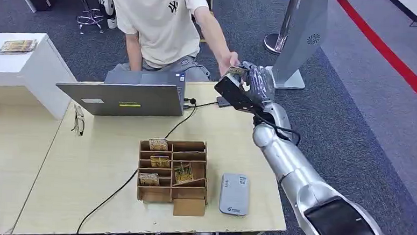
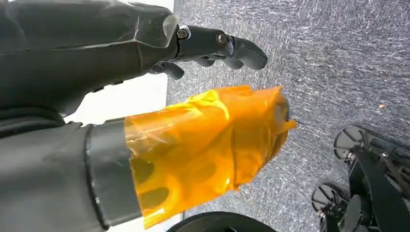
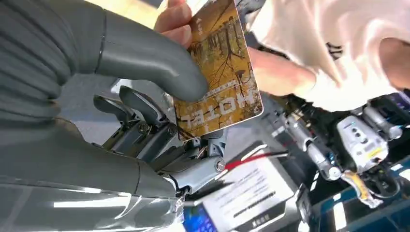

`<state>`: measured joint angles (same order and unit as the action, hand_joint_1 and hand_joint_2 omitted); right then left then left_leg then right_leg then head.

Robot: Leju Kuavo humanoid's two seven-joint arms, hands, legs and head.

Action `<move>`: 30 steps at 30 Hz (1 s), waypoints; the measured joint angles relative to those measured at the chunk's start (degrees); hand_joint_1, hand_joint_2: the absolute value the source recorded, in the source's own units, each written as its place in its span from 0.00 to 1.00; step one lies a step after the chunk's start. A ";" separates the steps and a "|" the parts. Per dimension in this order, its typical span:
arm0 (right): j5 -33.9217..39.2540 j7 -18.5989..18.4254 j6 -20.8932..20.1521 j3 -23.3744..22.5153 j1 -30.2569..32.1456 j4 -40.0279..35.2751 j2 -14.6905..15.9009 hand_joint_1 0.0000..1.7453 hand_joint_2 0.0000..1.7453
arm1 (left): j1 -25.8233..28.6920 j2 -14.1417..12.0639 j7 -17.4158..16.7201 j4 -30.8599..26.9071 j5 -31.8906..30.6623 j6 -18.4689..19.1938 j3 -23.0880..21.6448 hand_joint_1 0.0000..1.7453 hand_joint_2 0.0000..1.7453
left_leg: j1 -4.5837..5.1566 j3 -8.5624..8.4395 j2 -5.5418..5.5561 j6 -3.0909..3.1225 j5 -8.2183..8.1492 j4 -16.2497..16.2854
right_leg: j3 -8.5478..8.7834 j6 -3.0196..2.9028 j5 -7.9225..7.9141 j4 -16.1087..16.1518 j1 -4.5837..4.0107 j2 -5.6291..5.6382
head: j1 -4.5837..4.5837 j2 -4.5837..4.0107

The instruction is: Pass the card to the sensor for recognition and then transmit it.

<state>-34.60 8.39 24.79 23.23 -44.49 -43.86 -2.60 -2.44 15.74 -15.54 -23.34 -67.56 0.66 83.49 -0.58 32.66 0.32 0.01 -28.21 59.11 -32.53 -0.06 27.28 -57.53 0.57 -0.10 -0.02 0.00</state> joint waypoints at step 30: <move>30.69 10.19 -13.77 -8.74 31.45 -36.14 -3.26 0.00 1.00 | 0.02 3.34 0.11 -0.46 5.20 0.57 1.44 0.00 0.00 | 0.00 0.03 0.00 -0.02 -0.08 -0.01 | -0.07 0.02 0.04 0.03 0.00 0.00 | 0.02 0.00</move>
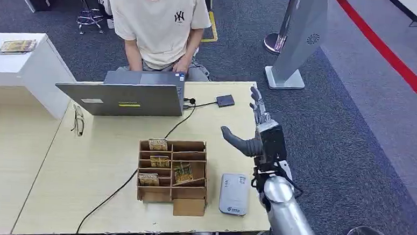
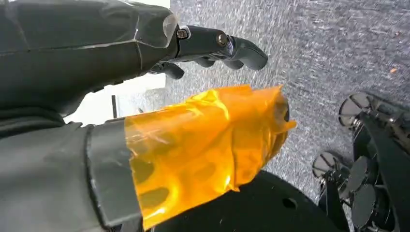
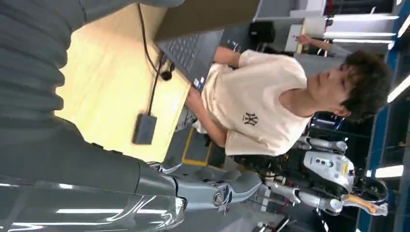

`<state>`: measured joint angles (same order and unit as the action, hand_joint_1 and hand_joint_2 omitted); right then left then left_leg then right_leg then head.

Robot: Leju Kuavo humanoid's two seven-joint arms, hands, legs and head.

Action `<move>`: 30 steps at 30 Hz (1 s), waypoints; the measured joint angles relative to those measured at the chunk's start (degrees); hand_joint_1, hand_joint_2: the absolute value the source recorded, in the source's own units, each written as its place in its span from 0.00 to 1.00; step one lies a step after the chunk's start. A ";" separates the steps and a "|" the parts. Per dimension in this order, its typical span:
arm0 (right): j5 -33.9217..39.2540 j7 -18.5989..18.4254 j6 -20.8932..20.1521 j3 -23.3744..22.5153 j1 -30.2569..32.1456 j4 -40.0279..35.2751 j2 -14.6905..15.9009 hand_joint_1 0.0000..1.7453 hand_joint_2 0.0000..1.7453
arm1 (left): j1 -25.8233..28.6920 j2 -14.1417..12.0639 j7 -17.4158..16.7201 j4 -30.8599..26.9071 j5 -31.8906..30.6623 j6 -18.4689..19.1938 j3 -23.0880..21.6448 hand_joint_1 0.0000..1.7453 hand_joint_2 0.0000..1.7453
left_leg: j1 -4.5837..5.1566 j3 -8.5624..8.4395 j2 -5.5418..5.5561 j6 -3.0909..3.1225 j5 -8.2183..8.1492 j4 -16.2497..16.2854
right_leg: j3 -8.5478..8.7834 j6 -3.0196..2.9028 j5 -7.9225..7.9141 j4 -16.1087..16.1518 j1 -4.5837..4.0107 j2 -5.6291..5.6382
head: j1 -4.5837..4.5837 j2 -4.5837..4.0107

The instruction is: Pass the card to the sensor for recognition and then transmit it.

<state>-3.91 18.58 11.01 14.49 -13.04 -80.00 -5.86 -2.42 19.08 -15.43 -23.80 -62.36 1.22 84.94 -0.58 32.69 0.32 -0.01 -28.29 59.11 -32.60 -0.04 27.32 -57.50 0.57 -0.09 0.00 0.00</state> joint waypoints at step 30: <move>-37.62 -10.01 12.83 19.58 10.09 -7.27 5.31 0.17 1.00 | 0.00 0.17 -0.35 -0.22 2.16 -1.18 1.64 0.00 0.00 | -0.01 0.01 -0.07 -0.01 0.00 -0.01 | 0.02 0.00 0.00 0.00 0.00 0.03 | -0.04 0.00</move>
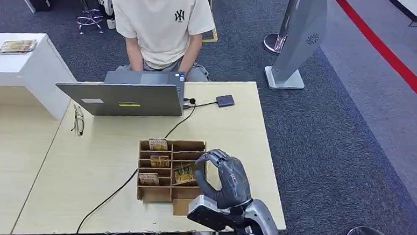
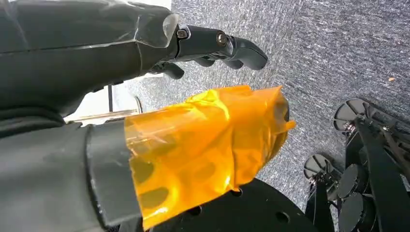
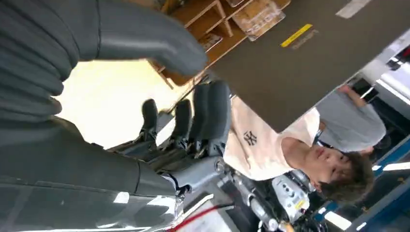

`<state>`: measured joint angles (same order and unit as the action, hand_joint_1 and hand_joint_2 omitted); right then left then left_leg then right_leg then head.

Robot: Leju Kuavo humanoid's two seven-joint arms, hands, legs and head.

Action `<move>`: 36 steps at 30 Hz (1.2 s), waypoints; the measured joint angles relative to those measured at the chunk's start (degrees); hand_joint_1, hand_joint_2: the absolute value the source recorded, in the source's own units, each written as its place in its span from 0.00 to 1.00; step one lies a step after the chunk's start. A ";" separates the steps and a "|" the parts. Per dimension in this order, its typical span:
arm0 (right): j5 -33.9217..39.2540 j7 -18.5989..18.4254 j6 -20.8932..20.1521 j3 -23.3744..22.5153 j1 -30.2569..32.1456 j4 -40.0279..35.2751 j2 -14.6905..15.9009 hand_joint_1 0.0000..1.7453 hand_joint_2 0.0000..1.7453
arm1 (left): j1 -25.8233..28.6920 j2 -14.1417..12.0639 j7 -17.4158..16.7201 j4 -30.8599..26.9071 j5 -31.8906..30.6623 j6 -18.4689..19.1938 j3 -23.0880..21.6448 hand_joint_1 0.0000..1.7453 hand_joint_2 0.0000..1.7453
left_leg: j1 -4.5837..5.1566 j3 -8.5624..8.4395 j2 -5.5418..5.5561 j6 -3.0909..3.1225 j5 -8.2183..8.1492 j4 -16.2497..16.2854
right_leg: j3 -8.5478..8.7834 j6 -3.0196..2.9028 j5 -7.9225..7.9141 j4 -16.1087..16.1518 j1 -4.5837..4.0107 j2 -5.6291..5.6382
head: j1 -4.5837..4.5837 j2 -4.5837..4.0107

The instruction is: Pass the card to the sensor for recognition and then transmit it.

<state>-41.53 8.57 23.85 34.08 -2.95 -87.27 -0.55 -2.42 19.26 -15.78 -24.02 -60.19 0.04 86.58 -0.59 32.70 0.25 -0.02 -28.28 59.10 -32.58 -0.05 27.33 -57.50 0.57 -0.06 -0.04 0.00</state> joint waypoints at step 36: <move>-18.51 -12.72 2.31 2.58 -11.47 12.76 0.41 0.48 1.00 | -0.06 -1.05 -0.87 0.02 -1.68 -0.04 -0.02 0.00 0.00 | 0.00 -0.01 0.00 0.00 0.01 0.00 | 0.00 0.00 -0.01 0.00 0.00 0.00 | 0.00 0.00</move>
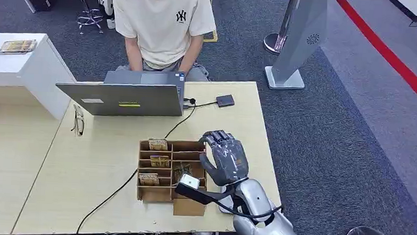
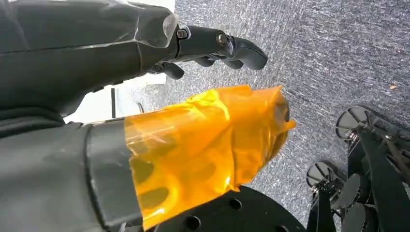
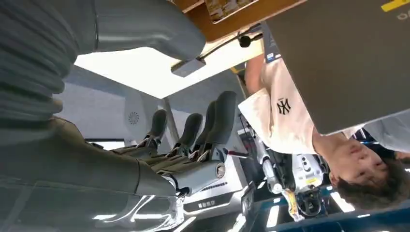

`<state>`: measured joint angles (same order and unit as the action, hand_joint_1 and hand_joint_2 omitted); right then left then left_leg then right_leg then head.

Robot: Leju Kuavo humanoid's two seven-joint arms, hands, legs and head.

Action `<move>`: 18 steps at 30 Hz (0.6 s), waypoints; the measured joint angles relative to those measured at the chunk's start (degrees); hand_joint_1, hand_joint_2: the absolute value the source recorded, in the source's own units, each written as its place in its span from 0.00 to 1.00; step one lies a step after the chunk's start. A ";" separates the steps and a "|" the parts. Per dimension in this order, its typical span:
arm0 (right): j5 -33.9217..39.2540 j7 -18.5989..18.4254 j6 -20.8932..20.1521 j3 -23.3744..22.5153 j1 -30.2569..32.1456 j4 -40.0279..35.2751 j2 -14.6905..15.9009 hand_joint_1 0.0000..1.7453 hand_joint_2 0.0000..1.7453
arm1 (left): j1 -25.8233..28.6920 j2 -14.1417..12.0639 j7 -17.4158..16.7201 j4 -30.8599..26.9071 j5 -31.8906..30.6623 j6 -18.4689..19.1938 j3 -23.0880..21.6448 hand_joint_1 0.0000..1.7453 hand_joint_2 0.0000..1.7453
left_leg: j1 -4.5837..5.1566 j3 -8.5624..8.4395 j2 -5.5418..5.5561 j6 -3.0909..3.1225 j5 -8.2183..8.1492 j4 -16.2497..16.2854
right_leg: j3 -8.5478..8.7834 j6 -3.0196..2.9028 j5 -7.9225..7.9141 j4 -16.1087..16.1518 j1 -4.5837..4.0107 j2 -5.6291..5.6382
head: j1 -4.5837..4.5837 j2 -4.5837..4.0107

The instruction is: Pass the card to the sensor for recognition and then transmit it.

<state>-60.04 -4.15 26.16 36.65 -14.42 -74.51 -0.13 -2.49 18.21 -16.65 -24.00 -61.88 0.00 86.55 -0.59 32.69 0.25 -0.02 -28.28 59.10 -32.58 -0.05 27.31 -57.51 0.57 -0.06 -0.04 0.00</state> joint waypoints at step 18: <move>0.04 -0.48 -2.36 0.00 -1.76 4.61 -1.57 0.46 1.00 | -0.06 0.02 -0.63 0.00 -0.31 0.57 0.00 0.00 0.00 | 0.00 0.00 0.00 0.00 0.00 0.00 | 0.00 0.00 0.00 0.00 0.00 0.00 | 0.00 0.00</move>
<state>-60.00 -4.63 23.80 36.65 -16.18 -69.90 -1.70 -2.55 18.23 -17.29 -24.00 -62.18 0.57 86.55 -0.59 32.69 0.25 -0.03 -28.27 59.10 -32.58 -0.05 27.31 -57.51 0.56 -0.06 -0.04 0.00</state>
